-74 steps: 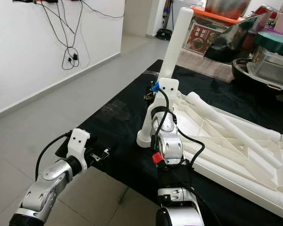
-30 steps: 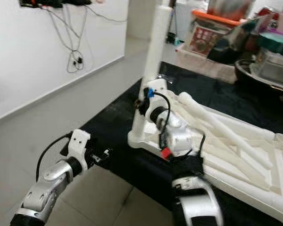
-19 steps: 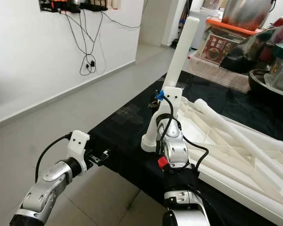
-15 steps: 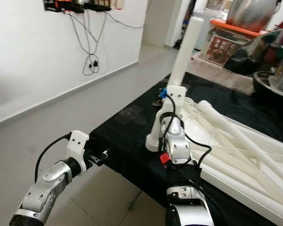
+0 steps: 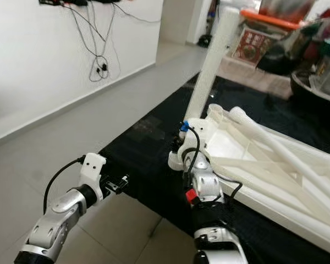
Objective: Building children table
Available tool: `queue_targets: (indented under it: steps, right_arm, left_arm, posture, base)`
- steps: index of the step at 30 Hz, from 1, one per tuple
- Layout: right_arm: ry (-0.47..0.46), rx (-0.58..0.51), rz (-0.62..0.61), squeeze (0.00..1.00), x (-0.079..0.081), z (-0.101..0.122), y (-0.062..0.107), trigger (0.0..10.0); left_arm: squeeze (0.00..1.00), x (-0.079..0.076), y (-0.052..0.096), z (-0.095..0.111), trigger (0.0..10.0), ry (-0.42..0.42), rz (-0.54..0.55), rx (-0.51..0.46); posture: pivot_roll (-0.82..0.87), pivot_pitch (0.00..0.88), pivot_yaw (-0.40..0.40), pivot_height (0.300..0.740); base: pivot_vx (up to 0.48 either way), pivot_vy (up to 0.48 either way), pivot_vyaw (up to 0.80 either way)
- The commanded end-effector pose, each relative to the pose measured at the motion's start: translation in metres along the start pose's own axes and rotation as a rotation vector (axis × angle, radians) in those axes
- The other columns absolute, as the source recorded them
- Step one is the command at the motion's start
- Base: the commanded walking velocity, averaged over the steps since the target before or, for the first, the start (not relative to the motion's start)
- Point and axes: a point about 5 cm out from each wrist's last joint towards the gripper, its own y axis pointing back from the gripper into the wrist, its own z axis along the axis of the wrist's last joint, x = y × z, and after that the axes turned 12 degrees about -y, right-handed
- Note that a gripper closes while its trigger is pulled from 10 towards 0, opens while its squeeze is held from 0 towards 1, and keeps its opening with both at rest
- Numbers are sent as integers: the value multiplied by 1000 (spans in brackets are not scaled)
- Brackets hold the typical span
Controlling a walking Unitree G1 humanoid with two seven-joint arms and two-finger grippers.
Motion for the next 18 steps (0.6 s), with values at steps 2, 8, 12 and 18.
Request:
queue_targets:
  steps: [2, 8, 12, 18]
  right_arm:
    - [142, -45, 512, 0, 47, 20, 11, 10000]
    - [234, -21, 569, 0, 36, 30, 7, 10000]
    - [257, -14, 564, 0, 28, 35, 2, 0]
    - [208, -18, 193, 0, -5, 34, -12, 0]
  left_arm:
    - [0, -4, -1, 0, 10000, 2, -16, -1]
    - [0, -2, -3, 2, 10000, -3, -16, -7]
    - [0, -1, -3, 3, 10000, -4, -14, -8]
    - [0, -2, -1, 1, 10000, -6, -13, -4]
  posture:
    - [17, 0, -139, 740]
    - [27, 0, -144, 740]
    - [29, 0, -144, 740]
    - [31, 0, -144, 740]
  base:
    - [0, 0, 0]
    - [0, 0, 0]
    - [0, 0, 0]
    - [0, 0, 0]
